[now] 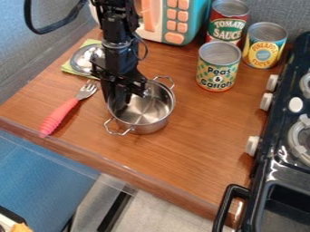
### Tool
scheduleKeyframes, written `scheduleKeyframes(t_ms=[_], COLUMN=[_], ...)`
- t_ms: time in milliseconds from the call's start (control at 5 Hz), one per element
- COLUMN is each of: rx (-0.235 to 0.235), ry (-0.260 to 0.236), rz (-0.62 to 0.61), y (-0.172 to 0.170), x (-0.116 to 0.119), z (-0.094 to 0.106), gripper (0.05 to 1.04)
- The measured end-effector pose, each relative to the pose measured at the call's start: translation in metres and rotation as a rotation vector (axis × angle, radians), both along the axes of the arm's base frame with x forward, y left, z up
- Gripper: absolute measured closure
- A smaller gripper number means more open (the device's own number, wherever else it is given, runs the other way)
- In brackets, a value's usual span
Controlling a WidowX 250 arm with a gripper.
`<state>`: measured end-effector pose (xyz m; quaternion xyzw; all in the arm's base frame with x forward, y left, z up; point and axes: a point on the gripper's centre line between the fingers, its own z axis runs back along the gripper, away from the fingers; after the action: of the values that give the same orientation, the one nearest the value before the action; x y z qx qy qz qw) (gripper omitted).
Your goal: Move the pot to bottom side of the table
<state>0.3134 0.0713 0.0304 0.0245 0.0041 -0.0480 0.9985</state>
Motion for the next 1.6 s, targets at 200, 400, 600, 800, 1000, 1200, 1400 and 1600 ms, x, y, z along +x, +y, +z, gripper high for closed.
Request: scheduleKeyframes(t_ms=[200, 400, 600, 800, 1000, 1200, 1400, 1600], rx=[-0.013, -0.035, -0.082, -0.151, -0.174, -0.174, -0.183, -0.181], ry=[-0.022, -0.052, -0.130, -0.082, -0.031, -0.029, 0.028, 0.036], rz=[-0.020, -0.026, -0.100, -0.217, -0.303, -0.340, -0.333, -0.310], y=[-0.001, 0.002, -0.019, -0.054, -0.077, -0.083, -0.083, -0.080], x=[0.002, 0.001, 0.001, -0.014, -0.029, -0.033, -0.035, -0.028], z=[0.007, 0.020, 0.049, 0.040, 0.028, 0.023, 0.001, -0.004], gripper=[0.976, 1.007, 1.009, 1.009, 1.009, 1.009, 0.985, 0.816])
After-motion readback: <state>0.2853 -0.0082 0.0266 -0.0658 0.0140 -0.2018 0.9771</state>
